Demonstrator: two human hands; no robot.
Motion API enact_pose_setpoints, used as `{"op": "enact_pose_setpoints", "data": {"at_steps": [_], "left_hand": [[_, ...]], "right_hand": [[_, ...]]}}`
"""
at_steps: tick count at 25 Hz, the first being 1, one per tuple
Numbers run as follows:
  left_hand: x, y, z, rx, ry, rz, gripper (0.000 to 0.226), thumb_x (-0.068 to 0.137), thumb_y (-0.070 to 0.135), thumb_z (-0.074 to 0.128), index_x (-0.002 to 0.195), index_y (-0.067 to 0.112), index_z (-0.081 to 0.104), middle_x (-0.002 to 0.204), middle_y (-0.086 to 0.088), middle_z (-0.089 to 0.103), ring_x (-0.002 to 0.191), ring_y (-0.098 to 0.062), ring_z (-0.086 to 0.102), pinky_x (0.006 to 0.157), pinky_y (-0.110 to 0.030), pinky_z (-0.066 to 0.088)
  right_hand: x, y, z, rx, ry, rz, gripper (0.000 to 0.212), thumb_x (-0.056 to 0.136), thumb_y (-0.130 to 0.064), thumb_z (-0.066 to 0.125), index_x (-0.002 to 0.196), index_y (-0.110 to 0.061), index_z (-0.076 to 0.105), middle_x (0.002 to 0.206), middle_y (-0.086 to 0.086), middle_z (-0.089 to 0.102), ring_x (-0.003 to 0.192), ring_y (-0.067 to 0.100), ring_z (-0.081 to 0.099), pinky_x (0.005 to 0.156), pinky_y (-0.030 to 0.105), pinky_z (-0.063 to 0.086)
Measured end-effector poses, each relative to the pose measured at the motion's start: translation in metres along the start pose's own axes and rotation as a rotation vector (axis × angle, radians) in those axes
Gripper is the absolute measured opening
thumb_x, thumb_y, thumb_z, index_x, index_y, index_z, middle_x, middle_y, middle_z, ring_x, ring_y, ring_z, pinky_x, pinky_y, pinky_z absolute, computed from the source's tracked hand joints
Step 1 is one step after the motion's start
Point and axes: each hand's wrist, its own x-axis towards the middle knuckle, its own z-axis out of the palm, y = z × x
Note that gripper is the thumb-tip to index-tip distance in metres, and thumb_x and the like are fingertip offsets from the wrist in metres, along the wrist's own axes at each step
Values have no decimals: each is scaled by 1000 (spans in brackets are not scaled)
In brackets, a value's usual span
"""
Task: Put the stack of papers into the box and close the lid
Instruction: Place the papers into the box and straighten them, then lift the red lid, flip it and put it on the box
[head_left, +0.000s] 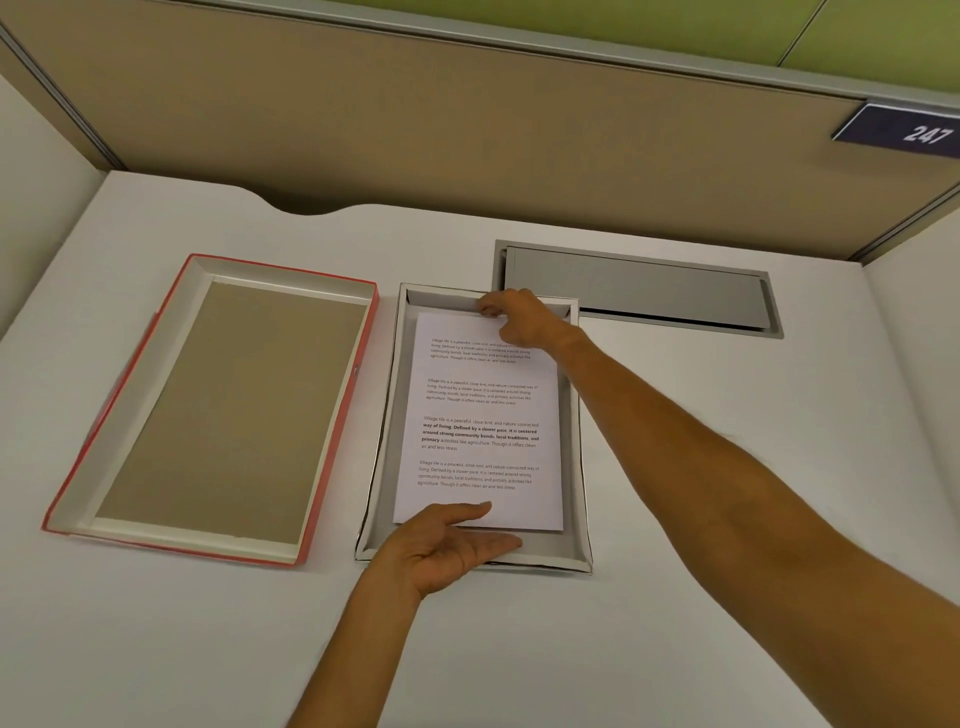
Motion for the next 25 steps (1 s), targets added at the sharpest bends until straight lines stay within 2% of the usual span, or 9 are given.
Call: {"op": "enact_pose_setpoints", "data": {"at_steps": [3,6,9,12,14,17,21,23,25], "left_hand": [[-33,13,1,161,-48,45,36,88,-6,60,124,-10,54,127,-41,58,122,-54,56,104,-57,47],[-62,59,-8,372,29,461,28,89,-2,59,116,-8,62,116,-29,70,103,-36,73,88,-40,61],[-80,132,-45,633,470,1043,26,84,-6,67,104,9,69,103,-17,73,88,-21,74,90,-37,59],[-93,193,-98,906,991,1238,32,85,1,70,116,4,65,114,-13,69,104,-28,66,90,-33,48],[-97,219,-133,984,1158,1264,40,84,0,71,123,-1,61,124,-23,65,112,-42,63,95,-43,50],[-100,239,-172,1126,1283,1164,52,83,4,75,131,-4,56,130,-32,58,118,-50,56,102,-54,45],[-103,245,-205,1245,1306,961,64,80,16,81,130,-11,52,127,-35,60,116,-55,57,100,-60,45],[-103,242,-211,1293,1265,926,58,82,19,79,123,-13,55,122,-36,63,110,-57,60,97,-62,47],[-104,240,-215,1309,1264,908,45,87,17,74,115,-14,59,115,-36,65,104,-58,61,95,-62,49]], "right_hand": [[-7,-8,-3,98,67,-12,64,81,12,59,139,-13,50,138,8,56,130,26,51,110,35,42],[-24,-30,-4,267,142,-52,68,78,18,55,139,-10,48,137,8,58,130,20,52,104,22,40],[-46,-68,13,460,209,-86,63,78,17,51,137,-6,51,133,10,61,123,20,57,99,17,42],[-64,-108,50,658,178,0,55,82,8,60,134,-6,53,129,11,63,116,21,62,103,22,45],[-76,-132,76,834,129,115,58,80,0,71,134,-4,53,128,12,62,114,25,62,104,34,49],[-88,-160,108,871,78,211,69,76,-12,80,136,-4,48,133,13,58,117,26,60,102,35,49],[-97,-181,136,684,-7,225,67,74,-18,82,129,1,48,128,17,57,112,28,58,91,34,51],[-100,-186,152,586,-64,204,66,72,-19,84,124,2,49,123,18,57,101,23,55,82,31,47],[-102,-192,166,510,-76,168,71,69,-19,86,124,2,48,122,18,56,106,26,55,86,33,47]]}}
